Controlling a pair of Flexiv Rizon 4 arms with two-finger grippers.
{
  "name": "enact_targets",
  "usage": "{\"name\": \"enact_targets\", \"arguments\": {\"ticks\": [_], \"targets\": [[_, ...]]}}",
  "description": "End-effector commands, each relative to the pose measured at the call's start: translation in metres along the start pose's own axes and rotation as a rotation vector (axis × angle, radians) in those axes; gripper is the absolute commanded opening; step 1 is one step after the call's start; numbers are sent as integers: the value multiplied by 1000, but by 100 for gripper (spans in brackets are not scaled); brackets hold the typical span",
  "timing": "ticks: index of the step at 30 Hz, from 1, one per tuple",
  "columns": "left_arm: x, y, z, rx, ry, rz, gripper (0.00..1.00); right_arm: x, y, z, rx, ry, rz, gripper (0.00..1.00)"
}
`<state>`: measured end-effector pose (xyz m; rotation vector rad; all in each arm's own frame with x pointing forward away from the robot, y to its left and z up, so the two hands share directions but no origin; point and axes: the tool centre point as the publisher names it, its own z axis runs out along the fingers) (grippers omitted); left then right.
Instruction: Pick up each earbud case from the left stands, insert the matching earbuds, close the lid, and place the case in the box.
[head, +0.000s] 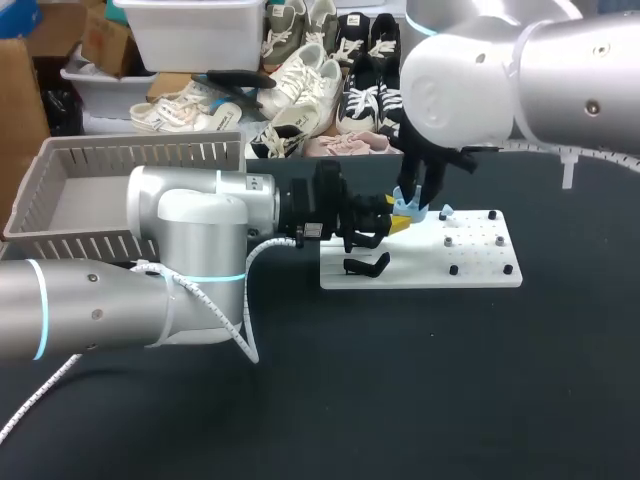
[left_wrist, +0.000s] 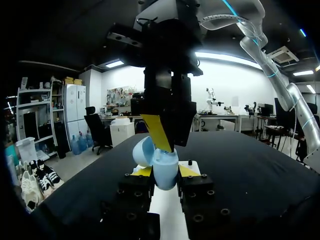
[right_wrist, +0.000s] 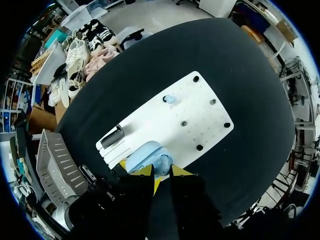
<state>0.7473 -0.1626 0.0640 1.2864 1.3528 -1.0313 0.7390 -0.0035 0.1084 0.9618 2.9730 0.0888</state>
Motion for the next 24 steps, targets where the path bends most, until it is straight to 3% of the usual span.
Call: {"name": "enact_targets", "arguments": {"ticks": [1, 5, 12, 19, 24], "targets": [[0, -1, 0, -4, -2, 1, 0, 2, -1, -1, -2, -1, 0, 22], [0, -1, 0, -4, -2, 1, 0, 3, -2, -1, -5, 1, -1, 27], [0, -1, 0, -4, -2, 1, 0, 8, -5, -4, -23, 1, -5, 27], [0, -1, 0, -4, -2, 1, 0, 14, -21, -17, -76, -29, -20, 27], [0, -1, 0, -4, -2, 1, 0, 5, -35, -29, -123, -77, -30, 31]]}}
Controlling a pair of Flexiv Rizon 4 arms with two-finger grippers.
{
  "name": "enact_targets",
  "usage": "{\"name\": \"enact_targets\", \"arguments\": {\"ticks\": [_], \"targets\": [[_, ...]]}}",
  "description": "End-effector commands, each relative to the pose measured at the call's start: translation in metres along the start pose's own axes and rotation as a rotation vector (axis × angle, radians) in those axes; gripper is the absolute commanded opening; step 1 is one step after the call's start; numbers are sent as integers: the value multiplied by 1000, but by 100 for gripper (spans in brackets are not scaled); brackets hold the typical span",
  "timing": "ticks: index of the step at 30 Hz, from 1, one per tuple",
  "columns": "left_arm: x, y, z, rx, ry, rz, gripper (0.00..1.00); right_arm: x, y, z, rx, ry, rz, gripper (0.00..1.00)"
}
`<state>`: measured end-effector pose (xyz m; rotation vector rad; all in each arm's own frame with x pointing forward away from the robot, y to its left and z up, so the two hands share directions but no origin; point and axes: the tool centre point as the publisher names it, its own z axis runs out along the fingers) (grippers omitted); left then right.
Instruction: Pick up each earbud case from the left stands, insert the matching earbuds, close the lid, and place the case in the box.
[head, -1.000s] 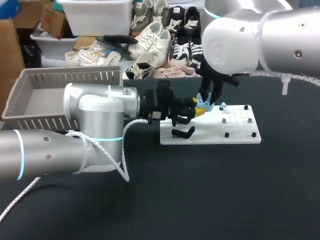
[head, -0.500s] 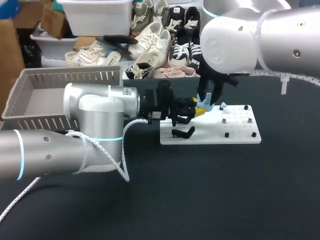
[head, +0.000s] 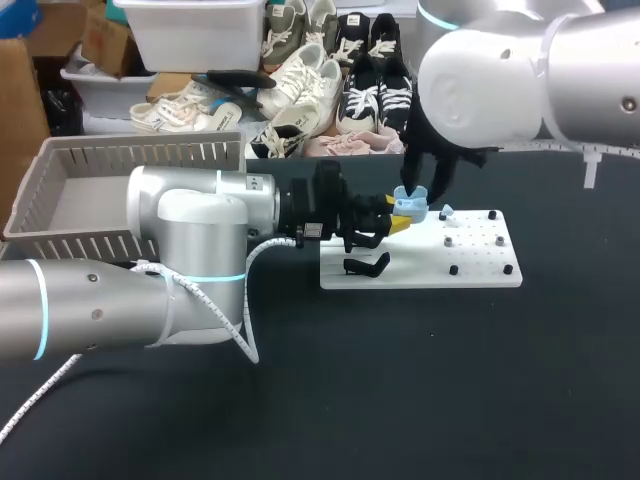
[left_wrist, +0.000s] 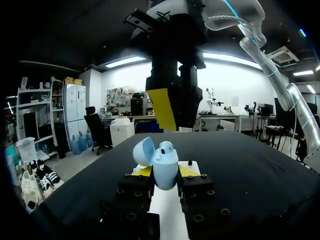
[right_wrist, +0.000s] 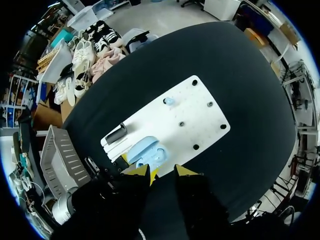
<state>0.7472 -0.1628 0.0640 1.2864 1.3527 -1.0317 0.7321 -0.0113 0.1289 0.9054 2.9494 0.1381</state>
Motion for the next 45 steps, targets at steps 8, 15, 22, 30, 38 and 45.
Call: {"name": "enact_targets", "arguments": {"ticks": [8, 15, 22, 30, 38, 45], "targets": [[0, -1, 0, -4, -2, 1, 0, -22, -42, -11, -153, -118, -23, 38], [0, -1, 0, -4, -2, 1, 0, -50, -55, 5, -223, -131, -38, 36], [0, -1, 0, -4, -2, 1, 0, -75, -63, 25, -268, -123, -116, 30], [0, -1, 0, -4, -2, 1, 0, -94, -65, 49, -300, -66, -207, 34], [0, -1, 0, -4, -2, 1, 0, -100, -54, 59, -315, -49, -342, 41], [0, -1, 0, -4, -2, 1, 0, -95, -48, 58, -323, -47, -384, 40]]}}
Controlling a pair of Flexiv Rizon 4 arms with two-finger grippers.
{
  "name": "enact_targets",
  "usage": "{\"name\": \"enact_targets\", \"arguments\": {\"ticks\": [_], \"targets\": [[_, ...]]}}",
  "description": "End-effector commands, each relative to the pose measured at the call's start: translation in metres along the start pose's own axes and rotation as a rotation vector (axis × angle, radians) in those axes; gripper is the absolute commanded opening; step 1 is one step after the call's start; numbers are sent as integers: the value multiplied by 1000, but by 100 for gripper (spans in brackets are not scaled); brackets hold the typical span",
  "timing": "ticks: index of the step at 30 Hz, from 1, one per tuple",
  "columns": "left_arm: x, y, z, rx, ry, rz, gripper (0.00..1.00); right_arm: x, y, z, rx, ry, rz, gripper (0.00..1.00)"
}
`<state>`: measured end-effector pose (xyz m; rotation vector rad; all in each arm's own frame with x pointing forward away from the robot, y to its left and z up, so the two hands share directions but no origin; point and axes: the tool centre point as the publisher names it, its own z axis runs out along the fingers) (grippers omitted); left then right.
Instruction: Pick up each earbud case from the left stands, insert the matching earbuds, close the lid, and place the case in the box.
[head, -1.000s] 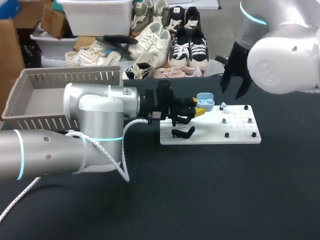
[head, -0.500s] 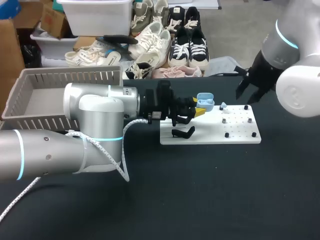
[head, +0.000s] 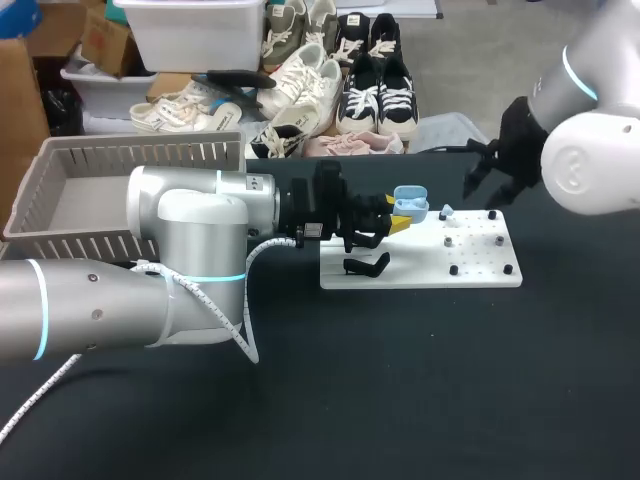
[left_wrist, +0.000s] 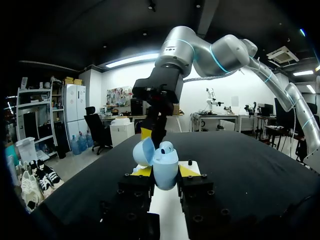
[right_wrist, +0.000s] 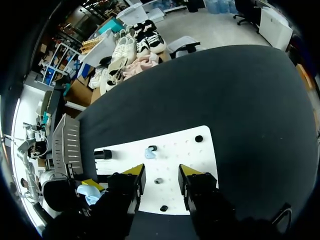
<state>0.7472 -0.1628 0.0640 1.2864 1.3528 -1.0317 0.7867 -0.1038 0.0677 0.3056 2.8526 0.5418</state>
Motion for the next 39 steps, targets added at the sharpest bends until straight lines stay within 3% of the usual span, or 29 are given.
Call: {"name": "enact_targets", "arguments": {"ticks": [1, 3, 12, 39], "targets": [[0, -1, 0, -4, -2, 1, 0, 1, 6, 1, 9, 14, -16, 40], [0, -1, 0, -4, -2, 1, 0, 3, 8, 2, 45, 4, -18, 40], [0, -1, 0, -4, -2, 1, 0, 7, 8, 9, 47, 15, 66, 40], [0, -1, 0, -4, -2, 1, 0, 11, 13, 35, 3, 42, 141, 40]]}}
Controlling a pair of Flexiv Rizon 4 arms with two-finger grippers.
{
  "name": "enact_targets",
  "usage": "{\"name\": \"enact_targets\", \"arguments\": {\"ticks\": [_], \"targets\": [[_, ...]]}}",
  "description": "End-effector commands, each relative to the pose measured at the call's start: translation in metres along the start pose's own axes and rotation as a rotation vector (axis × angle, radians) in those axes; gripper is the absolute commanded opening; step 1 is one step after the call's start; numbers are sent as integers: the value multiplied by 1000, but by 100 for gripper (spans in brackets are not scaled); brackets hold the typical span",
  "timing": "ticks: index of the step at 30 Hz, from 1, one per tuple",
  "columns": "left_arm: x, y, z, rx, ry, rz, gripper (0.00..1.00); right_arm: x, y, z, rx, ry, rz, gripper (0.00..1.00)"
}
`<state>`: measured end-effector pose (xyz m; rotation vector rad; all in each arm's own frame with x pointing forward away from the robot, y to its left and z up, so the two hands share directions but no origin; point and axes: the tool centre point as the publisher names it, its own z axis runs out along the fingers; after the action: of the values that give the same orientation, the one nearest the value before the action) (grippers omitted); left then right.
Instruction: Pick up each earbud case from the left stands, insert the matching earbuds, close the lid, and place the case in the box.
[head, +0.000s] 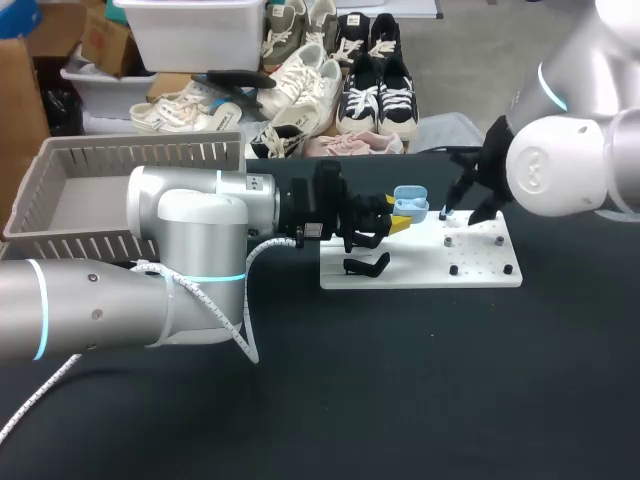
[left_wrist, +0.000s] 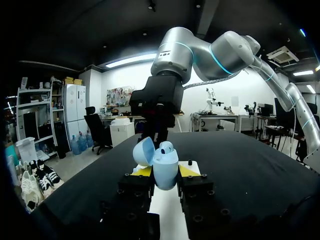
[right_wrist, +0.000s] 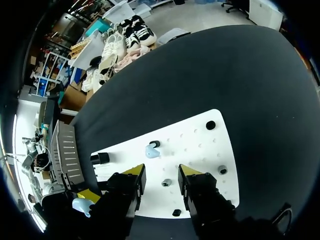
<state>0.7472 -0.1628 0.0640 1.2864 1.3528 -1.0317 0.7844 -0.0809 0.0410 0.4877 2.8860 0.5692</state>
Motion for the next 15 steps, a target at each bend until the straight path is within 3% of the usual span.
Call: {"name": "enact_targets", "arguments": {"ticks": [1, 15], "targets": [[1, -1, 0, -4, -2, 1, 0, -1, 4, 4, -8, 7, 17, 40], [1, -1, 0, -4, -2, 1, 0, -4, 9, 12, -50, 17, 47, 40]]}}
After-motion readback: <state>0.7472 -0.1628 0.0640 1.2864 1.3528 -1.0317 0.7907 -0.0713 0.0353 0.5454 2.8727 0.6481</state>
